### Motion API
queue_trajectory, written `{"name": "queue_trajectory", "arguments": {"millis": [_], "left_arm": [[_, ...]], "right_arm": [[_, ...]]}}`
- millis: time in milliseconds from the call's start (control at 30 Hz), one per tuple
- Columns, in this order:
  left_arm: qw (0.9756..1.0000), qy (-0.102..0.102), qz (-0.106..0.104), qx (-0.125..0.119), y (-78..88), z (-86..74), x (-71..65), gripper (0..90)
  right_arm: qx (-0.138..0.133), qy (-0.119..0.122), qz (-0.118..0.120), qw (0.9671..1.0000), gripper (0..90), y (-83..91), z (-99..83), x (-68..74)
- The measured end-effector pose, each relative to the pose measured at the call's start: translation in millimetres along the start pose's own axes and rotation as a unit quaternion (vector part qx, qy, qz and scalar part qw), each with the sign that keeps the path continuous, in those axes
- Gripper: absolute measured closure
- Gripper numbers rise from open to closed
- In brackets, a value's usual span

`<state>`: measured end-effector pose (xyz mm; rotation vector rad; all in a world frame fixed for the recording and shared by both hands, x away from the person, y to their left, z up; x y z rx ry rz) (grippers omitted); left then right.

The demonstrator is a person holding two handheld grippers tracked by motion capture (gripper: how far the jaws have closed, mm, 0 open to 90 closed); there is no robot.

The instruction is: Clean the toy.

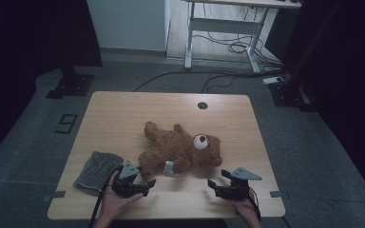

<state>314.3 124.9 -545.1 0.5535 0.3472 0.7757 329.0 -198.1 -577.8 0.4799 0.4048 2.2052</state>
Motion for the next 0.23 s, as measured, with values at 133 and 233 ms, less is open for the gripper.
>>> {"name": "queue_trajectory", "arguments": {"millis": [133, 233], "left_arm": [[1.0000, 0.003, 0.000, -0.001, 0.6, -0.3, 0.9, 22.1], [1.0000, 0.004, -0.002, -0.003, 1.0, 0.1, 1.1, 22.0]], "right_arm": [[0.000, -0.001, -0.001, 1.0000, 19.9, -0.1, 0.2, -0.9], [-0.001, -0.006, 0.001, 1.0000, 19.4, -0.2, 0.6, -1.8]]}}
Point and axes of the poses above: each handheld gripper's, and its own axes: y roughly backward along the jaws, z roughly out of its top, x roughly to its left, the point moved 6 cm from there along -y, roughly forward along the jaws, and after that the axes turned 2 degrees about -x, right-handed, at the moved point
